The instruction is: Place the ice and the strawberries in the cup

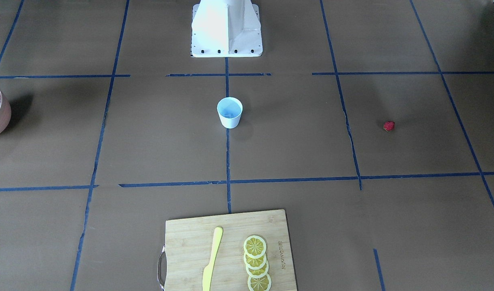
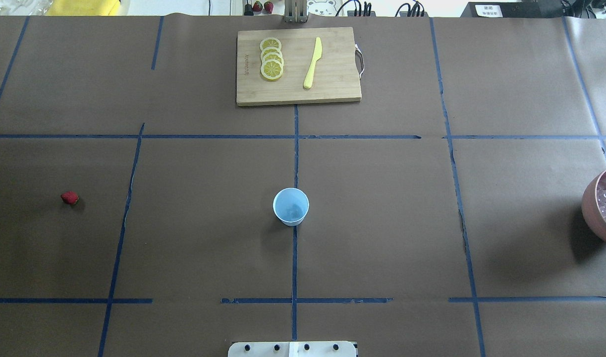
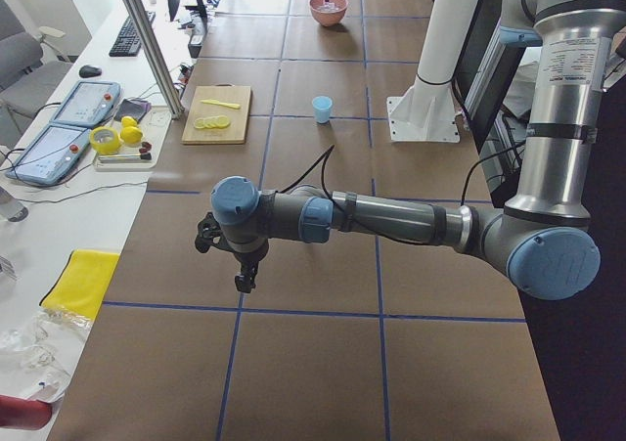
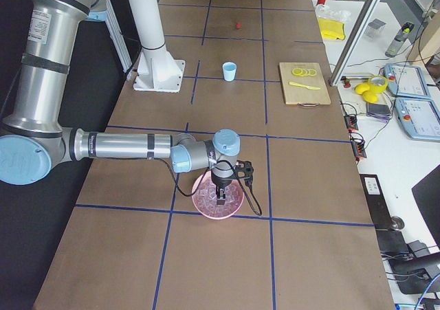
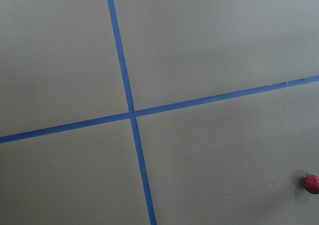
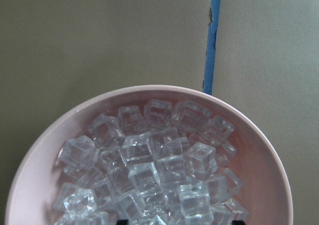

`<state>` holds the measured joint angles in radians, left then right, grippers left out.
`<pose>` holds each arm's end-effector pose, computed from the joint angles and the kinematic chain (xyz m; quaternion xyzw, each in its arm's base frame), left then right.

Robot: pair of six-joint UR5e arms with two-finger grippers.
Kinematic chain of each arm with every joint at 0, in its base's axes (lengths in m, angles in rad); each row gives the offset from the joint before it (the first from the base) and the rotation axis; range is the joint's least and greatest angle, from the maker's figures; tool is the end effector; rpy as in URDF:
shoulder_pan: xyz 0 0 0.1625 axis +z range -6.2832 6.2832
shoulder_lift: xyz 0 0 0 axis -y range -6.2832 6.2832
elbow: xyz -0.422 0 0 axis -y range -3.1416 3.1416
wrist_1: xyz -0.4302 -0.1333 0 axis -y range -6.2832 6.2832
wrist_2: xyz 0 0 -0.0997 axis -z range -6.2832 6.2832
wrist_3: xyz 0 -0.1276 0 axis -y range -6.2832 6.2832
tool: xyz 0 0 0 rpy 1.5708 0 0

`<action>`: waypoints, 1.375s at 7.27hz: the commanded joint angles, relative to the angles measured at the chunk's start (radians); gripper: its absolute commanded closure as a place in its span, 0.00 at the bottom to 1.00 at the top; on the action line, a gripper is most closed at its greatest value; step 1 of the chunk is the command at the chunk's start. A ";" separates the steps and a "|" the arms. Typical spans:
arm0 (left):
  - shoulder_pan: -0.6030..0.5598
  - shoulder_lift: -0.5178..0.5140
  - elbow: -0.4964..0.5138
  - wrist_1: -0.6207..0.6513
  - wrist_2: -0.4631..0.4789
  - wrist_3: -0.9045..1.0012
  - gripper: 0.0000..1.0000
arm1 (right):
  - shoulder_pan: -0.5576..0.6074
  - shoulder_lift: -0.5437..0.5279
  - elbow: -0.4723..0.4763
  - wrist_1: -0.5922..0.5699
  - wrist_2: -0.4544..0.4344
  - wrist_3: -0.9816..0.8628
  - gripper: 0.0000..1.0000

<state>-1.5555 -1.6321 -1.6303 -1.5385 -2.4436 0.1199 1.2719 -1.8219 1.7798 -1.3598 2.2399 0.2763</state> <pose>-0.0270 -0.5600 0.6047 0.0621 0.4196 0.0798 0.9021 -0.0778 -0.4365 0.6713 -0.0164 -0.3363 -0.0383 0.9408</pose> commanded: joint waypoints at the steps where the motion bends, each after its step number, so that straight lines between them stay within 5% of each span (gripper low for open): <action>1: 0.000 0.000 -0.002 0.000 0.000 0.000 0.00 | -0.003 0.021 -0.028 0.001 -0.002 0.000 0.26; 10: 0.000 0.000 -0.002 0.000 0.000 0.000 0.00 | -0.023 0.029 -0.068 0.002 -0.016 -0.003 0.26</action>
<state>-1.5555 -1.6322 -1.6321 -1.5382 -2.4436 0.1196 1.2488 -1.7932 1.7161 -1.3576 2.2263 0.2731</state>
